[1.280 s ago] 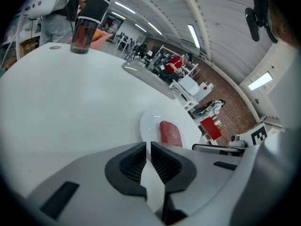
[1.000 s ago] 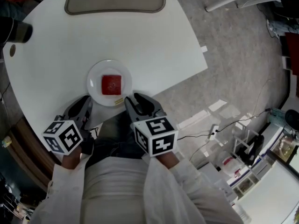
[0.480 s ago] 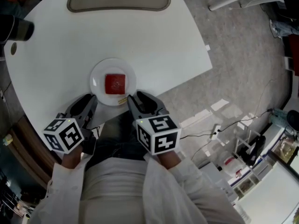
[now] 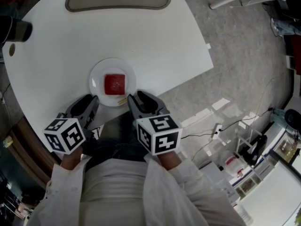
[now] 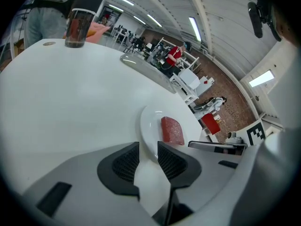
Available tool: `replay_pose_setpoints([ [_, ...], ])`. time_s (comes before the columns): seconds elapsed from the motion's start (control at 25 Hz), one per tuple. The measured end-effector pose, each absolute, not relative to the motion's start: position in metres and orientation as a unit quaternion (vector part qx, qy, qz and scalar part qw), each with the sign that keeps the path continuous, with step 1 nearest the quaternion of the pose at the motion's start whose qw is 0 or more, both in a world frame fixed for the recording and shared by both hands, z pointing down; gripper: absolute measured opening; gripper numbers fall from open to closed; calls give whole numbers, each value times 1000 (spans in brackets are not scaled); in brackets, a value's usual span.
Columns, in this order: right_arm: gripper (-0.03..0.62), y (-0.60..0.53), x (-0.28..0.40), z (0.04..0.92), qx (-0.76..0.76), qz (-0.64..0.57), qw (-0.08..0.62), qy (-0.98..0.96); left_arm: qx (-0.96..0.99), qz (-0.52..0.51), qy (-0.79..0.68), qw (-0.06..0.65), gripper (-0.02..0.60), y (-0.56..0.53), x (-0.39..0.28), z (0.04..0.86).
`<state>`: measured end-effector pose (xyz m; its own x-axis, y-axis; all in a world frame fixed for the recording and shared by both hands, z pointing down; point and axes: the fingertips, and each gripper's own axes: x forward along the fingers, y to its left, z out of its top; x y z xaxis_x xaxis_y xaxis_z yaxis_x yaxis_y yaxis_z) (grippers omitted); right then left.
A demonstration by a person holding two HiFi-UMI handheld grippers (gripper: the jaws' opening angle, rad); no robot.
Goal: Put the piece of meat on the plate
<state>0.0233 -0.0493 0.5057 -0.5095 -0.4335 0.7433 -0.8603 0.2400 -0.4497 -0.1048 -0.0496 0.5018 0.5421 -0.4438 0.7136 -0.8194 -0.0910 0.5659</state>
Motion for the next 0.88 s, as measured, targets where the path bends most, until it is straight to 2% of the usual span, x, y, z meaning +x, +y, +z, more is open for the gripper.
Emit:
replay_pose_setpoints([
  [0.88, 104, -53, 17, 510, 438, 452, 239, -739, 714, 175, -438, 518, 101, -52, -100, 503],
])
